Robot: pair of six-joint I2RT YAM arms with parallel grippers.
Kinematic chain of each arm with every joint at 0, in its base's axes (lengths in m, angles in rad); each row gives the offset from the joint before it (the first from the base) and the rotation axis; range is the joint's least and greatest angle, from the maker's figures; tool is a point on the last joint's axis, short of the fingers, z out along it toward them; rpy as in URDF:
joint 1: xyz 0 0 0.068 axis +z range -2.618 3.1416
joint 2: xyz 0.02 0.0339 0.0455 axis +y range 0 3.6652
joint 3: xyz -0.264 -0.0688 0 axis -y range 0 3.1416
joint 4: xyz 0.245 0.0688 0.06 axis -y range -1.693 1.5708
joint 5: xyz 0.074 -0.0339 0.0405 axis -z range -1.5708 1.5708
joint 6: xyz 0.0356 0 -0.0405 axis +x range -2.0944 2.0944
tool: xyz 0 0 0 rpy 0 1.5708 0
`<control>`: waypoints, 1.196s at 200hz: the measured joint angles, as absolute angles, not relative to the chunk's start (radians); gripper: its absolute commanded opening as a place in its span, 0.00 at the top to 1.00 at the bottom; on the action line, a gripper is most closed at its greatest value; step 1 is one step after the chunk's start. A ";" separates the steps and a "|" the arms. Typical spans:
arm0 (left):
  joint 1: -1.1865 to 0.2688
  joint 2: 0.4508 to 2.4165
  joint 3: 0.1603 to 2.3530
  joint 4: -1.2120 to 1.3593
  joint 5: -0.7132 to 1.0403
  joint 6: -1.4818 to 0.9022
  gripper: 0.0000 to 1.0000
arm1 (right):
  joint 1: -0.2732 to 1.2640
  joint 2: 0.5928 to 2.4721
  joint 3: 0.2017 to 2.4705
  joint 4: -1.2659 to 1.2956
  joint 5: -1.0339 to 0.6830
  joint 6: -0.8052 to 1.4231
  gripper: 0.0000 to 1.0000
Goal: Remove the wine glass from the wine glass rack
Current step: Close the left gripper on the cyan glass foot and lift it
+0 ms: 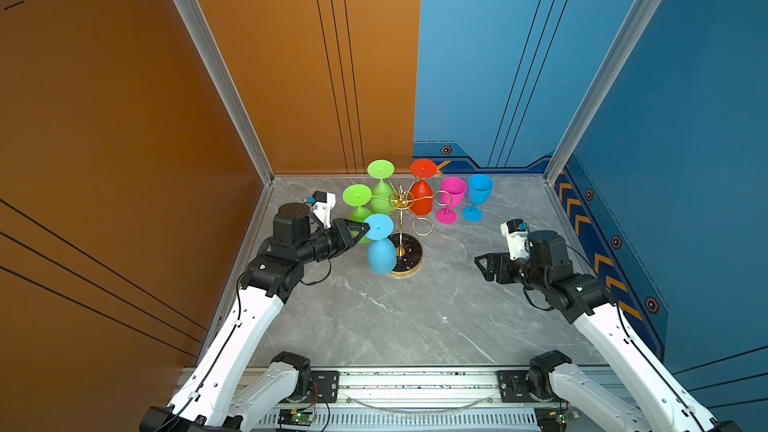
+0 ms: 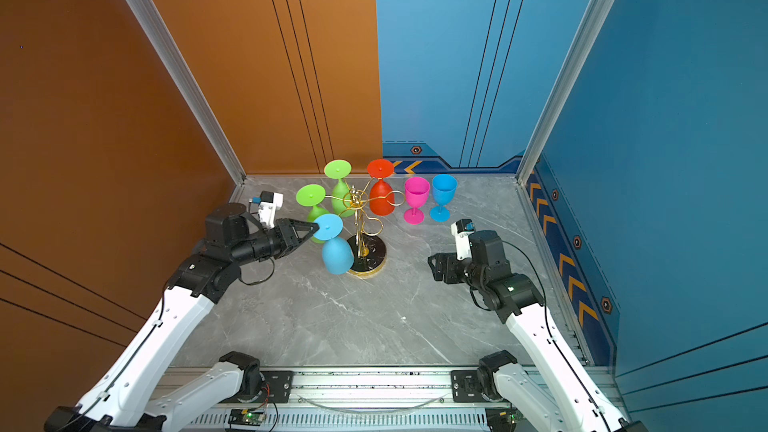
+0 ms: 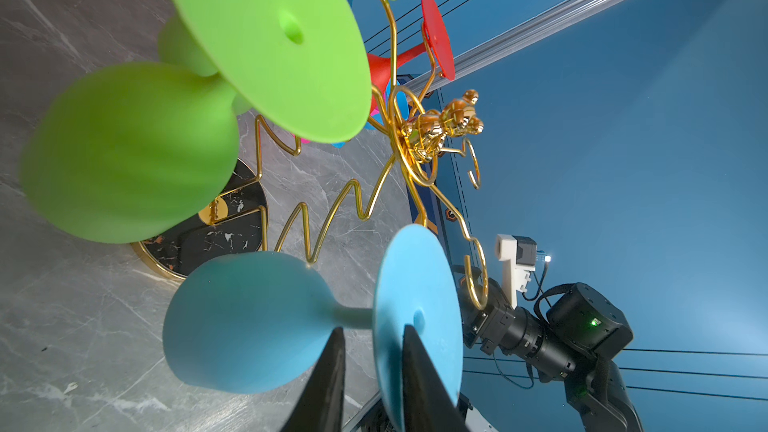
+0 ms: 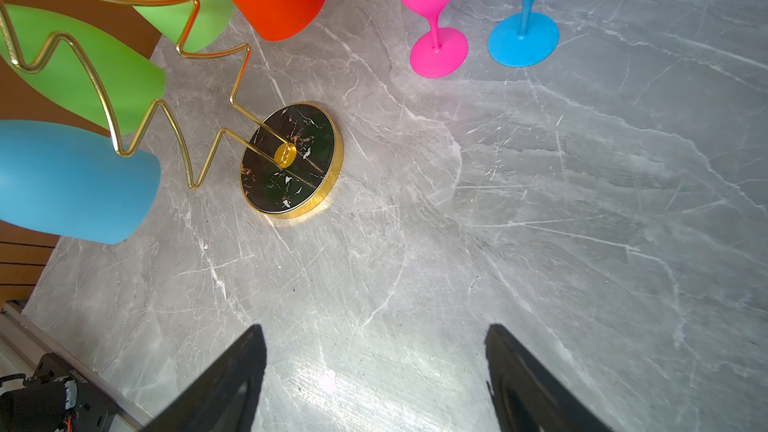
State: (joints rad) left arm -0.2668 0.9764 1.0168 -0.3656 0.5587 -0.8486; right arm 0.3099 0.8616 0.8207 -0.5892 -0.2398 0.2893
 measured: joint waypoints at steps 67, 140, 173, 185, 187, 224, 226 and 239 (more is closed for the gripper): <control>-0.268 0.973 1.017 -0.341 0.559 -0.864 0.89 | 0.310 0.854 0.819 -0.589 -0.240 0.290 0.16; -0.268 0.963 1.017 -0.316 0.568 -0.874 0.92 | 0.310 0.852 0.819 -0.589 -0.240 0.290 0.16; -0.268 0.961 1.016 -0.302 0.585 -0.889 0.97 | 0.310 0.852 0.819 -0.589 -0.240 0.294 0.16; -0.268 0.961 1.014 -0.299 0.593 -0.896 0.99 | 0.310 0.852 0.818 -0.589 -0.240 0.294 0.16; -0.268 0.961 1.014 -0.299 0.594 -0.897 0.99 | 0.310 0.852 0.818 -0.589 -0.240 0.294 0.16; -0.268 0.962 1.003 -0.287 0.619 -0.919 1.00 | 0.310 0.852 0.818 -0.589 -0.240 0.294 0.16; -0.268 0.962 1.003 -0.285 0.620 -0.920 1.00 | 0.310 0.852 0.818 -0.589 -0.240 0.294 0.16; -0.268 0.962 1.000 -0.279 0.629 -0.932 1.00 | 0.310 0.852 0.818 -0.589 -0.240 0.294 0.16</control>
State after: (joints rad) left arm -0.2676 0.9615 1.0000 -0.2790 0.6292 -0.9318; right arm 0.3099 0.8524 0.8185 -0.5888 -0.2398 0.2939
